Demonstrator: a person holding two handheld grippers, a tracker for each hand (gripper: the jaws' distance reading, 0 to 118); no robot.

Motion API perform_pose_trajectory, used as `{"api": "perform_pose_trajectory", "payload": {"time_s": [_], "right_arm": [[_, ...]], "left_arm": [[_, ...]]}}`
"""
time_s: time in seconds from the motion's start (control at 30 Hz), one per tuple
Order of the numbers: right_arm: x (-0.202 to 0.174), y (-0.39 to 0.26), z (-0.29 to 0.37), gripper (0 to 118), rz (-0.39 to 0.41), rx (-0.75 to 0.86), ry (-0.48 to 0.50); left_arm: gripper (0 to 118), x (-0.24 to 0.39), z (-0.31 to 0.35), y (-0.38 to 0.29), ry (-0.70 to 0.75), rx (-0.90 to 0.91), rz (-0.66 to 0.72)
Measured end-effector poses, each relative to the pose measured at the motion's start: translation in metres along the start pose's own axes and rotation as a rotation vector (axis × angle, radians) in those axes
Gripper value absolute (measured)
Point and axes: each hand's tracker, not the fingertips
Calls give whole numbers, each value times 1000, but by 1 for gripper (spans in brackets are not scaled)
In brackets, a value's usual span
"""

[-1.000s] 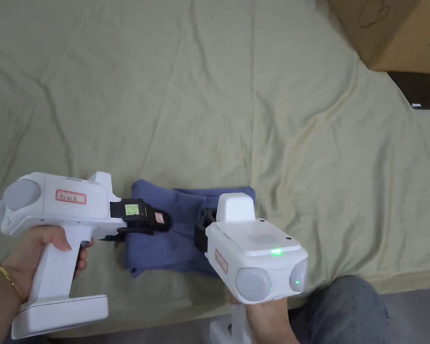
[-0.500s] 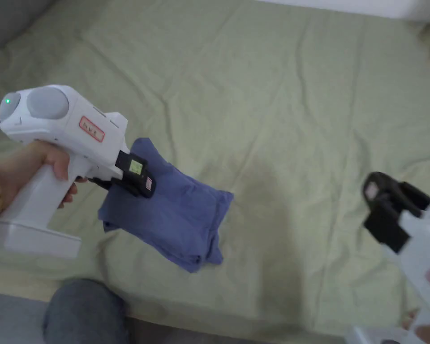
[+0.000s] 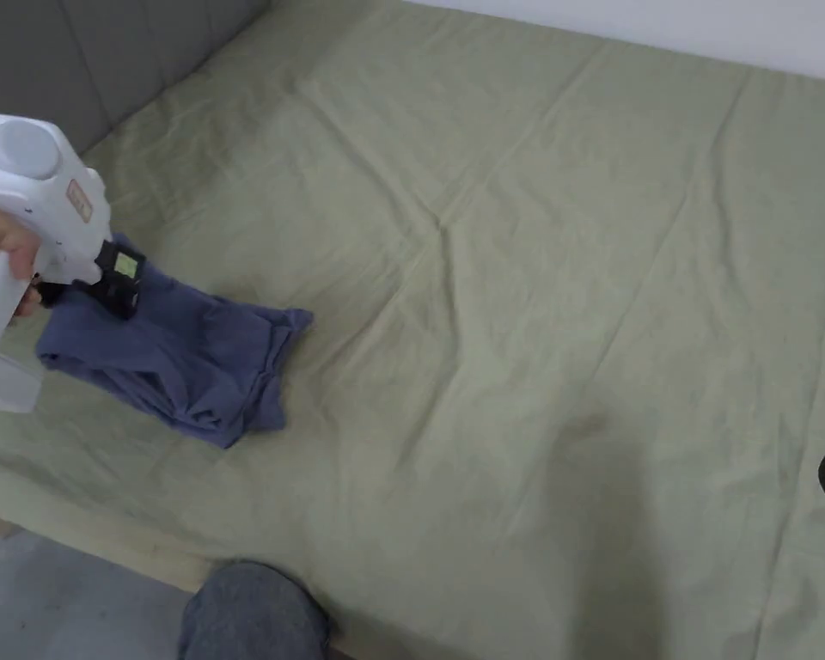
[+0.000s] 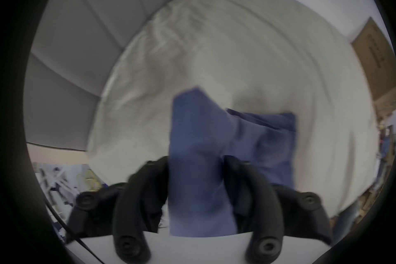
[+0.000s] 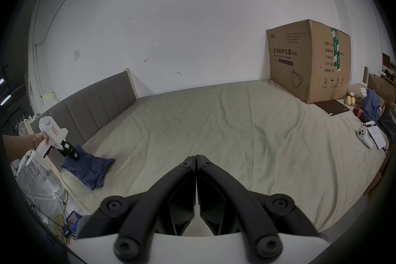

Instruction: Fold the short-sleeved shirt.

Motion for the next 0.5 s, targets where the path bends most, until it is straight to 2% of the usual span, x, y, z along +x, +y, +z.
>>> {"api": "perform_pose_trajectory", "payload": {"time_s": [0.07,0.1,0.2,0.23,0.27,0.3,0.33,0.4,0.5], "right_arm": [[0,1,0,0,3,0,-4],[1,2,1,0,3,3,-5],[10,8,6,0,9,18,-15],[13,12,9,0,16,27,-20],[16,16,12,0,23,38,-26],[20,21,16,0,30,56,-28],[24,27,20,0,35,69,-33],[36,41,28,0,57,104,-48],[50,63,41,0,125,175,-85]], "left_arm": [[75,0,4,-6,154,45,-40],[80,1,8,-8,233,93,-41],[77,0,36,-8,260,262,-2],[67,6,51,-8,247,317,15],[49,12,65,-8,219,366,15],[25,18,86,-10,186,453,16],[14,27,103,-12,173,530,25],[2,51,142,-19,140,691,49],[0,89,192,-27,30,845,43]]}}
